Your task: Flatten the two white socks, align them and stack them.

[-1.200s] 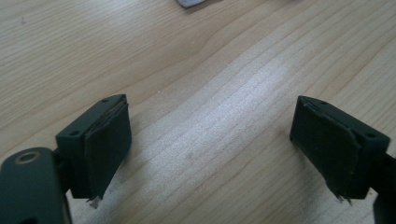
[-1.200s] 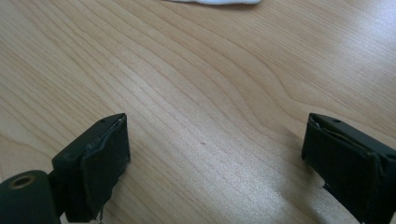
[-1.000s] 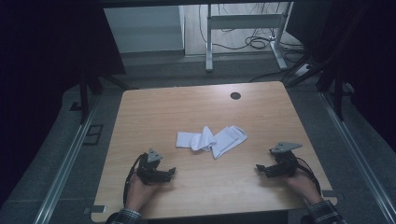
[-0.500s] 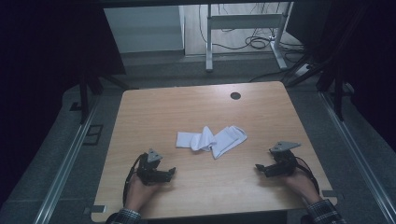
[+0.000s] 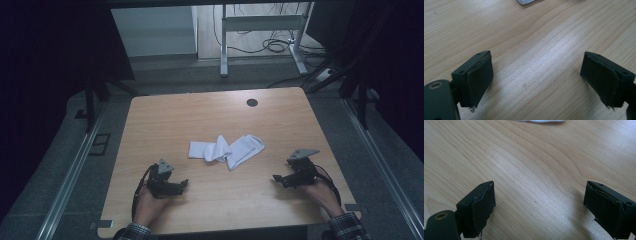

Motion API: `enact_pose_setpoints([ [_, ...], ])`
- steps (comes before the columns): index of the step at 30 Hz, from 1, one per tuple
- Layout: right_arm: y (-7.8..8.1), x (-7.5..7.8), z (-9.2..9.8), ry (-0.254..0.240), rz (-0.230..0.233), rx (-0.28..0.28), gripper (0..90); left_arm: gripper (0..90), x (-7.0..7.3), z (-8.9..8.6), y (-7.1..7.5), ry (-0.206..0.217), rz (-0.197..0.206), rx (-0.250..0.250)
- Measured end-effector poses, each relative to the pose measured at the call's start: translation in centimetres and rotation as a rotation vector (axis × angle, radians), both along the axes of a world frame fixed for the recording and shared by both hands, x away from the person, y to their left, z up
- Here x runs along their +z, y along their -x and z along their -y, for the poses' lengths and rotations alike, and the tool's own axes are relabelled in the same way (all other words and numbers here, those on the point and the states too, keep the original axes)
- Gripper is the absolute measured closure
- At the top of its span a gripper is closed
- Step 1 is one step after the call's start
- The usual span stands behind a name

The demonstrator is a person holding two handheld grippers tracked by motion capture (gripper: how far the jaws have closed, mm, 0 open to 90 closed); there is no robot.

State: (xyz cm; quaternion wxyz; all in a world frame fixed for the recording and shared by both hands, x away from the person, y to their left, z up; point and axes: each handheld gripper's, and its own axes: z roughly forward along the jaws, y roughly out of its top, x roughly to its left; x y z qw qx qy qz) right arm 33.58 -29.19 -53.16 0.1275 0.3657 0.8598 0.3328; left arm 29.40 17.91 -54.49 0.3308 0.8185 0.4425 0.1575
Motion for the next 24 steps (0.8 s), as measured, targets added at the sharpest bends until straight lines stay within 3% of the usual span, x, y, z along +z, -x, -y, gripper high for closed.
enact_pose_setpoints([
  [12,-0.5,0.9,-0.9,-0.030,0.010,0.019,9.1,11.2,0.0,0.0,0.0,-0.001,0.000,0.000],
  [18,-0.8,1.3,-1.5,-0.079,-0.021,0.020,7.2,11.2,0.0,0.0,0.0,-0.001,0.001,-0.001],
  [24,-1.3,1.5,-2.1,-0.077,-0.040,0.035,7.8,11.2,0.0,0.0,0.0,-0.001,0.000,-0.002],
])
